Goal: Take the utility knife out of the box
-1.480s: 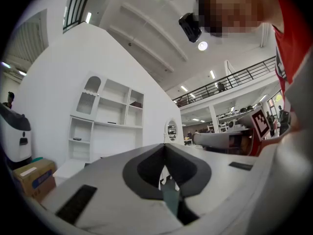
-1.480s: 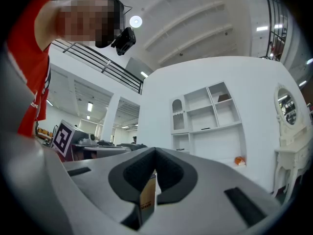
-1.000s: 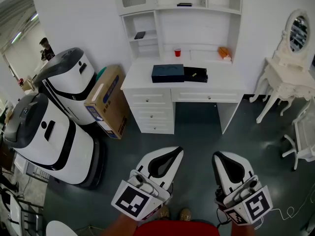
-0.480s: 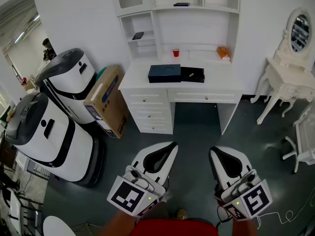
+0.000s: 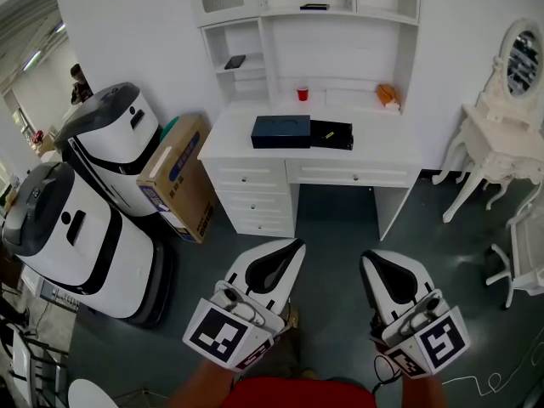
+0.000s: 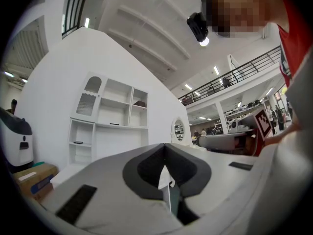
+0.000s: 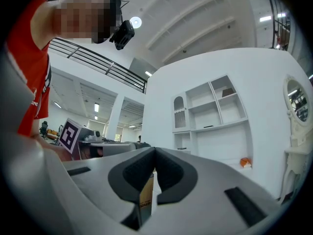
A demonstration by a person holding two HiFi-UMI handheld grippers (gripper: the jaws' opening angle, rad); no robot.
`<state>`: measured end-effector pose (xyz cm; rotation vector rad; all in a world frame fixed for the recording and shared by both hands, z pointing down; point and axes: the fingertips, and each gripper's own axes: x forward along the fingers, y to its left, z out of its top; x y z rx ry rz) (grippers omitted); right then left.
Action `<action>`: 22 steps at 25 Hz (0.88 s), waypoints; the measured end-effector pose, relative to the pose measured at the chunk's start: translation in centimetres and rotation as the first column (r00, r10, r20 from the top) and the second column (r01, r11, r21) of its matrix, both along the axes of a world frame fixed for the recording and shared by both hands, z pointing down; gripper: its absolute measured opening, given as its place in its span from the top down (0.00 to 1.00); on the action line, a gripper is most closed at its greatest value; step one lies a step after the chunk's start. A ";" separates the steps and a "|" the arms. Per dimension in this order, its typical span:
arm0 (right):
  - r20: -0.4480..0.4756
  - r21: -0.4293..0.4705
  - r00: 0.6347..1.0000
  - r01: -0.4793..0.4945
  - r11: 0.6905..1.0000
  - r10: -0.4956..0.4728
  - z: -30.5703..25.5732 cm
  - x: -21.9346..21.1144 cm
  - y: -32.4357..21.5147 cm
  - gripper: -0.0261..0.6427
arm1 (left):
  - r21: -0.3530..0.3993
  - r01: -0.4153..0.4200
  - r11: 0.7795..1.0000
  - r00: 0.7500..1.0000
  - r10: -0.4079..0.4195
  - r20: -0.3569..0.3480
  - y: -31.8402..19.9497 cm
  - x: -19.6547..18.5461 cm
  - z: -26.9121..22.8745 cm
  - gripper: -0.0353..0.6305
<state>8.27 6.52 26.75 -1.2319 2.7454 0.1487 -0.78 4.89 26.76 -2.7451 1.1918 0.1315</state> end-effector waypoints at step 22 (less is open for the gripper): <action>-0.034 -0.016 0.997 -0.069 0.998 0.068 -0.1 -5.4 -26.4 0.96 | -0.081 -0.065 0.995 0.997 0.067 0.024 -26.6 -5.1 1.1 0.93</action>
